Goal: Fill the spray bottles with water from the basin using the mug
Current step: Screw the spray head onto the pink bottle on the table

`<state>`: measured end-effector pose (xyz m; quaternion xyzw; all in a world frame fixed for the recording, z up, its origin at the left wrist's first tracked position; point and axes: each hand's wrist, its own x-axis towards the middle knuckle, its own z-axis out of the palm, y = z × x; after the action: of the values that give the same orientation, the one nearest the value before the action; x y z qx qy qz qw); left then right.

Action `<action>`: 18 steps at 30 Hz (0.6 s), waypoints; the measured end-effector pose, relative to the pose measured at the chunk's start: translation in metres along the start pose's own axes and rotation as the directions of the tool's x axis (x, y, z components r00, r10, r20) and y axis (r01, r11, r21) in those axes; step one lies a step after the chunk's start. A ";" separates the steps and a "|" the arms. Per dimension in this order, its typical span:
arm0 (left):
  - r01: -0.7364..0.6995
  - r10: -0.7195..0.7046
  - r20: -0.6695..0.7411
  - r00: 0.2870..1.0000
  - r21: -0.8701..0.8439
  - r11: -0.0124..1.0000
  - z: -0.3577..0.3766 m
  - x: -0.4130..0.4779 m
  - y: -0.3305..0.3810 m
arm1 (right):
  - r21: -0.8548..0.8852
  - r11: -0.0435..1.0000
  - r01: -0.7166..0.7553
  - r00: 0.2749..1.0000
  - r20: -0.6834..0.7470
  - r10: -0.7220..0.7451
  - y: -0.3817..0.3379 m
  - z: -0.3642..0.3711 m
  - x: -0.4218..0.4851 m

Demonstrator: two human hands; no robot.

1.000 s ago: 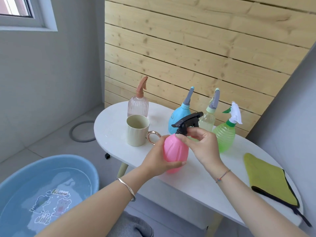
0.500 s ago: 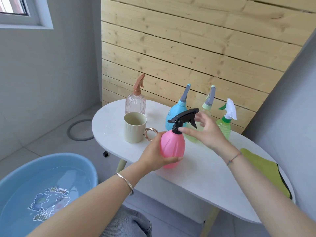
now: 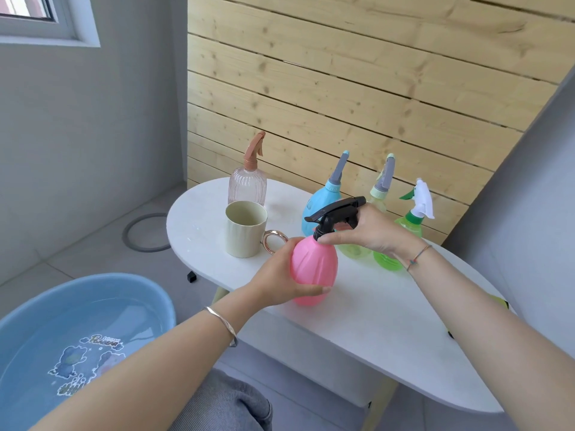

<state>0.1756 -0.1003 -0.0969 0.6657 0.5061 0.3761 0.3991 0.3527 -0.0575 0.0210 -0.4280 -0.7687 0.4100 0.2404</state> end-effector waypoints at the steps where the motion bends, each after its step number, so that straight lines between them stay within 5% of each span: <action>1: 0.002 -0.002 0.020 1.000 -0.001 1.000 -0.002 0.001 0.000 | 0.003 1.000 0.009 1.000 -0.009 -0.009 -0.001 0.001 0.000; 7: 0.016 -0.011 0.131 0.991 -0.036 0.999 -0.009 0.010 -0.004 | 0.008 1.000 -0.012 0.999 0.039 0.012 -0.015 -0.016 0.000; 18: 0.020 -0.015 0.120 0.993 -0.044 0.999 -0.005 0.009 -0.006 | 0.046 0.999 0.004 1.000 0.023 -0.005 -0.001 -0.005 -0.002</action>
<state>0.1704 -0.0893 -0.0995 0.6734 0.4783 0.3433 0.4471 0.3572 -0.0574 0.0243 -0.4158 -0.7629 0.4319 0.2421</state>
